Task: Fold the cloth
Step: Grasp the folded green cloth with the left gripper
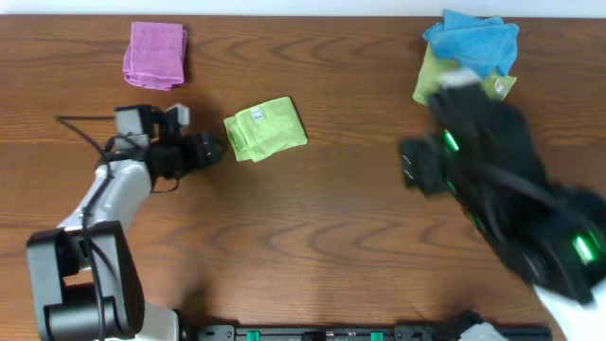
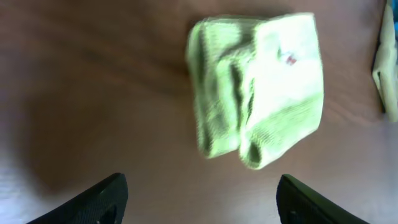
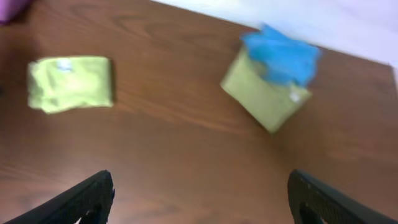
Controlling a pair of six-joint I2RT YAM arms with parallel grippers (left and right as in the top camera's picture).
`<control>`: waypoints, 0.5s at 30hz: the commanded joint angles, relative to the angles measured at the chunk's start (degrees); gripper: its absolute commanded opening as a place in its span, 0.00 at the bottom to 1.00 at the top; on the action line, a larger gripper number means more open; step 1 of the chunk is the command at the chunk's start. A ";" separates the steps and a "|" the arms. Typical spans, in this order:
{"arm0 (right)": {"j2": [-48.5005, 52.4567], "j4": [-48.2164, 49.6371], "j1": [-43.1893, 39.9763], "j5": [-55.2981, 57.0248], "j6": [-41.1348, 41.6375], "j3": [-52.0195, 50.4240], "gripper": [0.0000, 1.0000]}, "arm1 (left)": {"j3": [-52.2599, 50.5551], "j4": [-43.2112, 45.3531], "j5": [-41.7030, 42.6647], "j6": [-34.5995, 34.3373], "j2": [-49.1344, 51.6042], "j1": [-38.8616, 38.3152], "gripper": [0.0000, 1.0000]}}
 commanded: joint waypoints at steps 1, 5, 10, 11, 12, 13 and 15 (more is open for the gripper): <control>-11.21 0.00 -0.17 6.43 5.44 -11.63 0.93 | 0.17 3.72 -4.26 -5.75 1.84 -2.36 0.81; -25.88 4.31 -0.17 5.84 8.79 -28.15 0.99 | 0.17 9.66 -3.80 -9.88 5.97 -2.95 0.81; -33.51 9.20 -0.17 2.40 11.19 -36.57 0.99 | 0.20 13.27 -3.61 -11.43 9.88 -3.32 0.85; -33.62 9.35 -0.17 2.40 11.19 -36.98 0.99 | 0.20 14.21 -3.58 -11.72 10.43 -3.69 0.85; -33.51 9.35 -0.17 2.40 11.17 -37.11 0.99 | 0.20 15.23 -3.61 -12.57 11.04 -4.17 0.86; -33.27 9.35 -0.17 2.40 11.15 -37.16 0.99 | 0.20 16.31 -3.58 -13.55 11.61 -4.83 0.86; -32.41 9.44 -0.17 2.43 11.15 -37.16 0.99 | 0.20 19.10 -3.52 -16.41 12.96 -6.38 0.88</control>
